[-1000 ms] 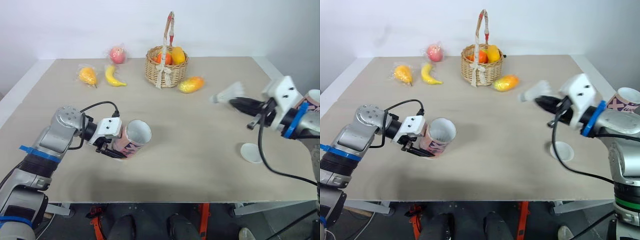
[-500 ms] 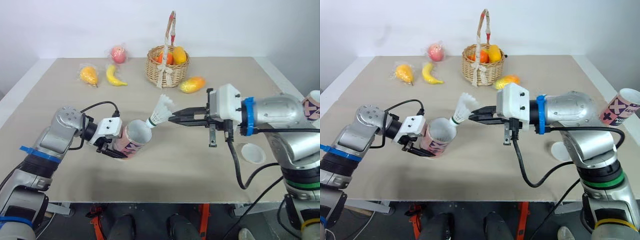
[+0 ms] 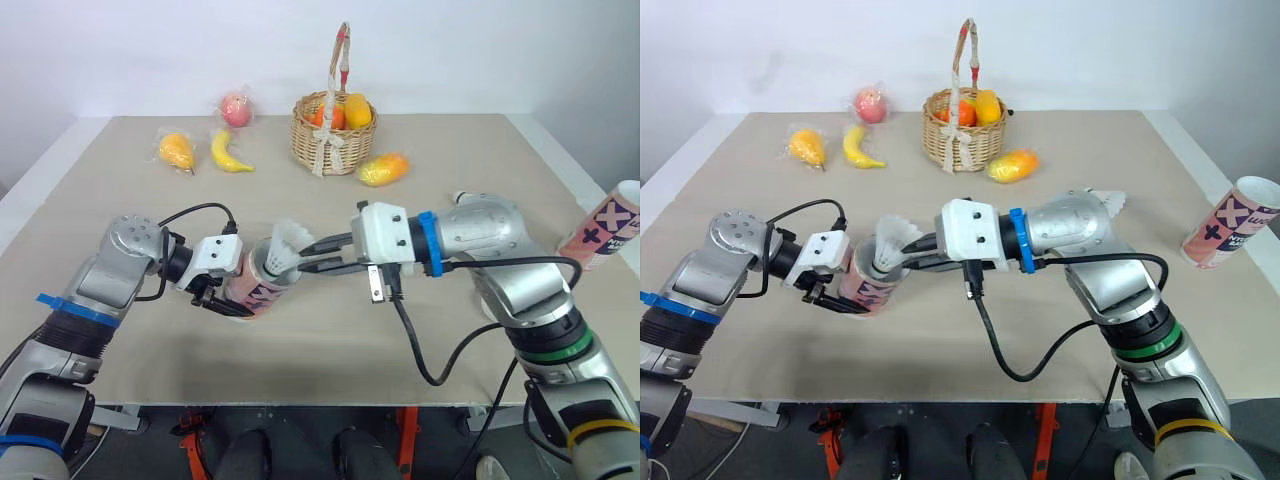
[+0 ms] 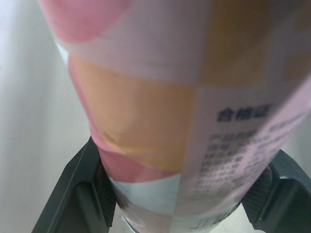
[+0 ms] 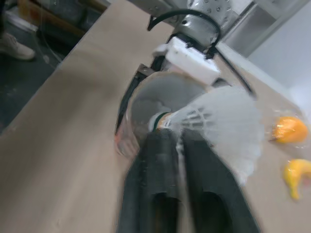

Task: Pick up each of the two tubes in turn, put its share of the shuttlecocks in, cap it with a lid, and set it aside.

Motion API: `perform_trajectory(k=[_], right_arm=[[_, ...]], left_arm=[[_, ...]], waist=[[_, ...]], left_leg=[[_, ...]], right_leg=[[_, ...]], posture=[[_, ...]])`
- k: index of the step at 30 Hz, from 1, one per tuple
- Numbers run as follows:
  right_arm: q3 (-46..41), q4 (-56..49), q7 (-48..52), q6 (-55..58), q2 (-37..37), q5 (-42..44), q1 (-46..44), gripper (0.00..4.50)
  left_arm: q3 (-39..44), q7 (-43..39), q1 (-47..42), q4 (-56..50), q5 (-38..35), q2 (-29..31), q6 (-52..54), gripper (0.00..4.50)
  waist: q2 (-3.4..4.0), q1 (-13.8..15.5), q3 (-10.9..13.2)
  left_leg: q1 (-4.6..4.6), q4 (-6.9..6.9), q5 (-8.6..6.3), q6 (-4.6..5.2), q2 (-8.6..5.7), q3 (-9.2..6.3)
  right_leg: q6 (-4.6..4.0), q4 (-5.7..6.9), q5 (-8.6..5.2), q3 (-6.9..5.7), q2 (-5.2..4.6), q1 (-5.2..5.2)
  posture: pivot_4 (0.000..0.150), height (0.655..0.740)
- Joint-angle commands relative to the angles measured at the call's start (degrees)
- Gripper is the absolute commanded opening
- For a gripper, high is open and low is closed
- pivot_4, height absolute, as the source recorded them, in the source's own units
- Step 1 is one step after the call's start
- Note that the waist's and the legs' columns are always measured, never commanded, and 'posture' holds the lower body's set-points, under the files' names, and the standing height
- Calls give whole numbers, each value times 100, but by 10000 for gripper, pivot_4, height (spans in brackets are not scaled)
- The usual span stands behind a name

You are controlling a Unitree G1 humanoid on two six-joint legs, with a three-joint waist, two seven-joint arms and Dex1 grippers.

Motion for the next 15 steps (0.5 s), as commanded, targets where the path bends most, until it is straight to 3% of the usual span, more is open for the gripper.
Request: perform_trajectory(k=[1,2,5,8,11,15], right_arm=[[-447,-132,114,406,-184,409,-102,23854],[-642,-172,185,531,-299,609,-56,27575],[-1243,-102,214,842,-626,1044,123,27575],[-1742,579,-200,694,-912,721,428,27575],[-2057,1843,-1315,392,-1048,-122,687,27575],[-2755,3429,-2620,337,-844,-347,683,27575]], left_arm=[[-231,-80,144,-46,40,-16,61,29019],[-230,-74,146,-51,36,-18,66,29019],[-221,-65,170,-83,23,-8,87,29019],[-198,-41,200,-108,17,5,100,29019],[-173,-1,240,-133,12,13,111,29019],[-153,25,305,-195,-11,36,129,29019]], waist=[[0,0,0],[0,0,0],[-1,4,1],[-4,1,-1],[-6,-2,-2],[-1,-8,-2]], left_leg=[[-1,0,0,0,0,0],[-2,0,0,0,0,1],[-6,0,-1,0,-1,-1],[-5,-1,-3,0,-3,-1],[-1,0,-2,0,-9,4],[-2,-1,-2,0,-11,11]], right_leg=[[0,0,0,0,-2,0],[-3,0,0,1,-6,0],[-9,-1,3,-1,-12,0],[-10,-2,3,0,-14,1],[-1,-2,-2,0,-10,2],[-3,-1,2,10,-11,-2]], posture=[[1500,7400],[1500,7400],[1500,7400],[1500,7400],[1500,7400],[1500,7400]])
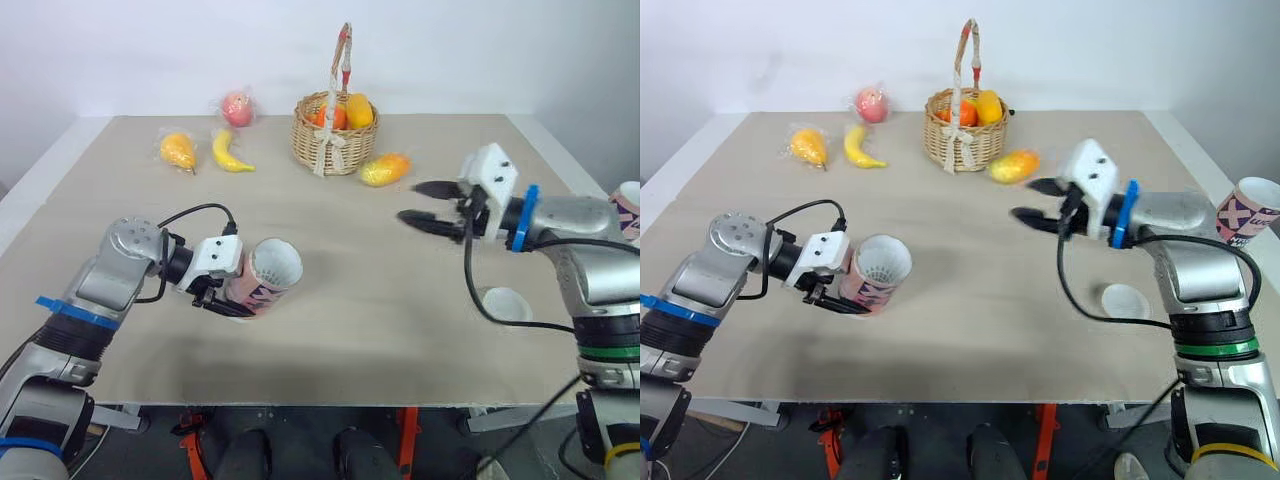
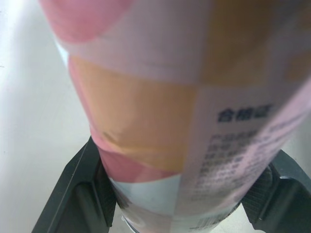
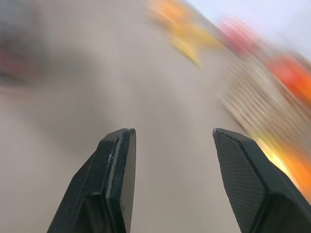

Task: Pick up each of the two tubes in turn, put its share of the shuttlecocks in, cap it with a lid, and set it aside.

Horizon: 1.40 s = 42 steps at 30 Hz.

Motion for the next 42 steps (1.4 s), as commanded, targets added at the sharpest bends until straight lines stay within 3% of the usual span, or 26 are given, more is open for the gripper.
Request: perform_trajectory(k=[1,10,27,30,31,34,42], right_arm=[[-711,1216,-1144,-216,154,-156,-216,27575],[-824,3549,-2118,-1008,470,-530,-910,27575],[-513,6032,-2420,-2160,1122,-1136,-2462,27575],[-437,6188,-2483,-2298,1199,-1299,-2587,19632],[-407,6217,-2465,-2330,1212,-1347,-2604,13318],[-391,6253,-2433,-2383,1186,-1404,-2603,858],[-387,5928,-2204,-2566,979,-1425,-2544,858]], left_arm=[[-209,-81,177,-33,18,16,79,29019],[-190,-82,107,-3,12,33,86,29019],[-81,-31,256,-255,-82,76,283,29019],[-67,-15,277,-294,-93,88,310,29019],[-60,-7,294,-324,-101,94,327,29019],[-29,15,371,-432,-129,137,384,29019],[-5,61,482,-579,-174,194,462,29019]], waist=[[2,-10,-1],[4,-37,0],[4,-59,0],[4,-58,0],[4,-57,0],[4,-57,1],[5,-65,1]], left_leg=[[2,-3,0,0,-2,2],[9,-8,0,0,-8,9],[9,-14,0,0,-10,12],[9,-17,0,0,-12,11],[9,-17,-1,0,-13,11],[8,-18,-1,0,-15,9],[8,-21,-3,0,-15,10]], right_leg=[[-6,0,4,5,0,0],[-13,0,13,18,1,4],[-14,-2,13,23,0,3],[-15,-2,12,23,-2,3],[-15,-2,12,22,-2,3],[-15,-3,11,21,-4,3],[-17,-4,9,23,-4,1]], posture=[[1500,7400],[1500,7400],[1500,7400],[1500,7400],[1500,7400],[1500,7400],[1500,7400]])
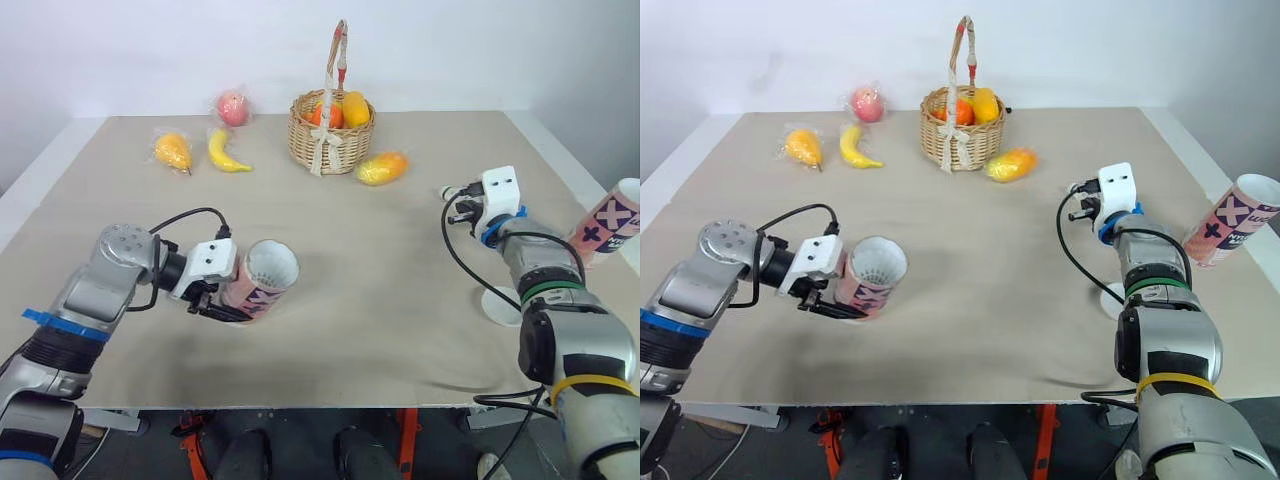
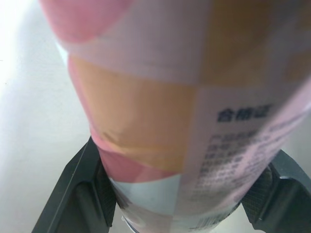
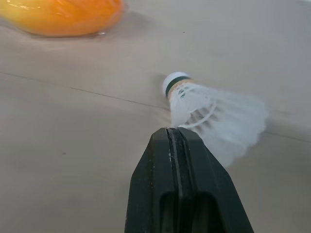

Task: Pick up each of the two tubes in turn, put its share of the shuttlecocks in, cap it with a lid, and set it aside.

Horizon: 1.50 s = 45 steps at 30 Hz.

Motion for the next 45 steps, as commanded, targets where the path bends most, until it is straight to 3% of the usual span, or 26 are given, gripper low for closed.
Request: perform_trajectory(k=[1,4,11,14,20,24,27,35,38,45], right_arm=[[-43,-552,387,-313,-213,80,-51,858],[-47,-1351,1035,-571,-287,252,175,858],[-38,-5733,2856,582,-669,1538,1774,858],[-30,-6499,2963,1064,-825,1690,1997,858],[2,-6881,2937,1582,-957,1763,2019,858],[-39,-6839,2757,2007,-1071,1664,2143,12841],[-165,-7194,2601,2325,-1236,1637,2581,28799],[-1193,-9131,2678,3866,-1358,3067,4511,28799],[-919,-9185,2118,3829,-1187,2680,4760,28799],[-184,-7826,756,3431,-423,1589,4179,28799]], left_arm=[[-221,-72,125,-86,-13,30,97,29019],[-243,-65,112,-78,-21,15,99,29019],[-305,-58,99,-33,-16,-42,56,29019],[-324,-60,71,-4,-12,-72,43,29019],[-328,-66,50,33,0,-98,15,29019],[-310,-49,88,-12,-2,-79,33,29019],[-288,-47,127,-44,-11,-47,48,29019],[-322,-75,113,5,-4,-44,18,29019],[-343,-93,84,47,-7,-81,-6,29019],[-398,-127,18,137,21,-168,-75,29019]], waist=[[0,-4,0],[1,-10,1],[2,41,0],[2,41,0],[1,49,0],[1,59,0],[0,69,0],[0,72,0],[-1,57,-1],[-4,60,-3]], left_leg=[[0,0,0,0,0,1],[1,0,0,0,0,1],[-2,0,-6,1,4,-10],[-4,5,-9,3,4,-9],[-1,19,-8,2,8,-7],[-2,19,-8,2,7,-6],[-5,17,-11,6,3,-9],[-11,16,-20,20,-1,-18],[-3,22,-20,20,0,-14],[7,31,-5,19,2,8]], right_leg=[[0,0,0,0,0,0],[0,0,0,0,1,0],[3,1,-6,-8,2,2],[3,2,-6,-8,0,2],[23,2,-10,-10,2,6],[20,2,-10,-9,1,6],[14,2,-13,-12,-2,6],[9,1,-18,-19,-5,7],[44,2,-31,-15,-4,12],[42,2,-10,3,-4,15]], posture=[[1500,7400],[1500,7400],[1500,7400],[1500,7400],[1500,7400],[1500,7400],[1500,7400],[1500,7400],[1500,7400],[1500,7400]])
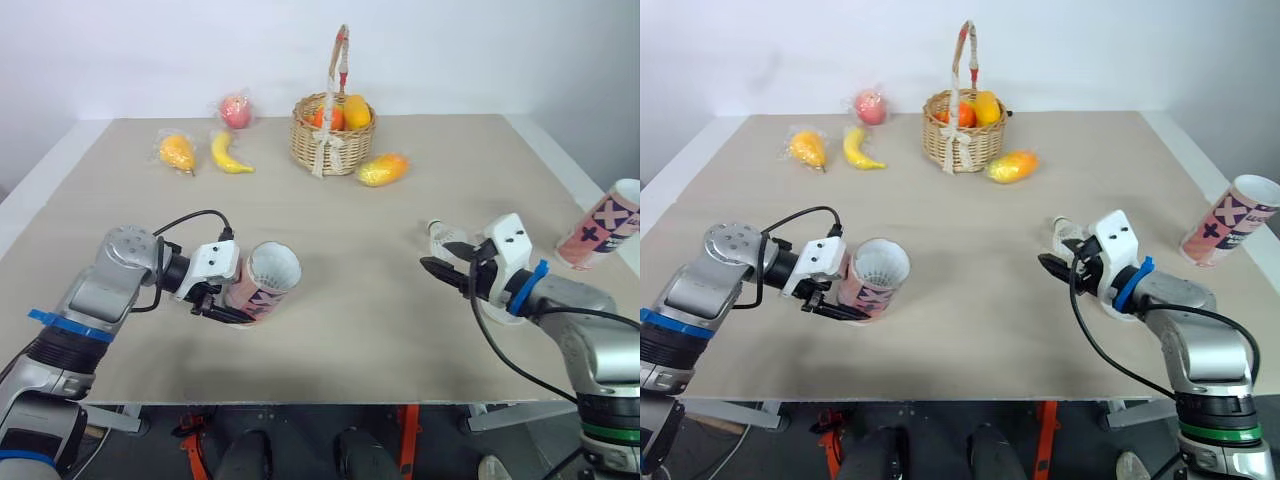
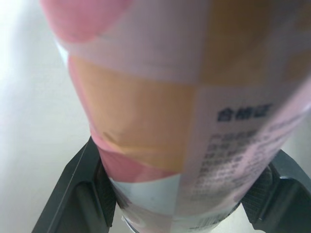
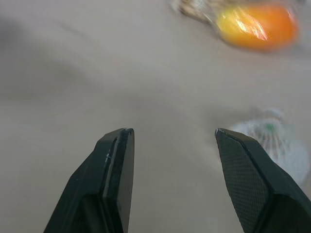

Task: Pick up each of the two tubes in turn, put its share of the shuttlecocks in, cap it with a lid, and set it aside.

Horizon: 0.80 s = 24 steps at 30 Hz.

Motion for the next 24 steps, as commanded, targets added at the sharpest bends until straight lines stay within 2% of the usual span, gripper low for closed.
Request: perform_trajectory(k=[1,8,13,15,17,20,21,24], right_arm=[[201,781,-654,-367,217,-591,-516,28799],[513,2126,-1057,-860,543,-1147,-1275,28799],[597,2680,-1260,-980,711,-1359,-1708,28799],[632,2826,-1334,-987,761,-1453,-1809,23694],[638,2882,-1329,-1008,781,-1491,-1830,16478],[611,2745,-1281,-956,739,-1482,-1764,2801],[580,2649,-1264,-916,698,-1467,-1731,1136],[522,2295,-1248,-849,517,-1508,-1668,1136]], left_arm=[[-298,-131,32,51,31,-63,-13,29019],[-277,-144,60,-3,27,-39,35,29019],[-245,-112,55,-32,18,-33,74,29019],[-236,-109,73,-58,12,-21,84,29019],[-230,-93,81,-77,11,-19,97,29019],[-219,-82,89,-90,7,-14,108,29019],[-215,-77,91,-88,7,-13,107,29019],[-216,-72,103,-89,12,-6,93,29019]], waist=[[-1,7,0],[-1,7,0],[-1,7,0],[-1,5,0],[-1,5,0],[-1,5,0],[-1,5,0],[0,10,0]], left_leg=[[-2,1,0,0,0,1],[-9,-6,-2,2,-9,-1],[-9,-7,-2,2,-10,-6],[-10,-7,-2,2,-11,-4],[-10,-7,-2,2,-11,-6],[-10,-7,-2,2,-11,-6],[-10,-7,-2,2,-11,-5],[-10,-7,-2,2,-11,-6]], right_leg=[[6,-2,3,0,0,0],[13,-4,-6,1,-7,-4],[12,-4,-6,-3,-8,-3],[13,-4,-6,-1,-8,-4],[13,-4,-5,-3,-8,-3],[13,-4,-6,-2,-8,-3],[13,-4,-6,-2,-8,-3],[13,-4,-6,-2,-9,-3]], posture=[[1500,7400],[1500,7400],[1500,7400],[1500,7400],[1500,7400],[1500,7400],[1500,7400],[1500,7400]])
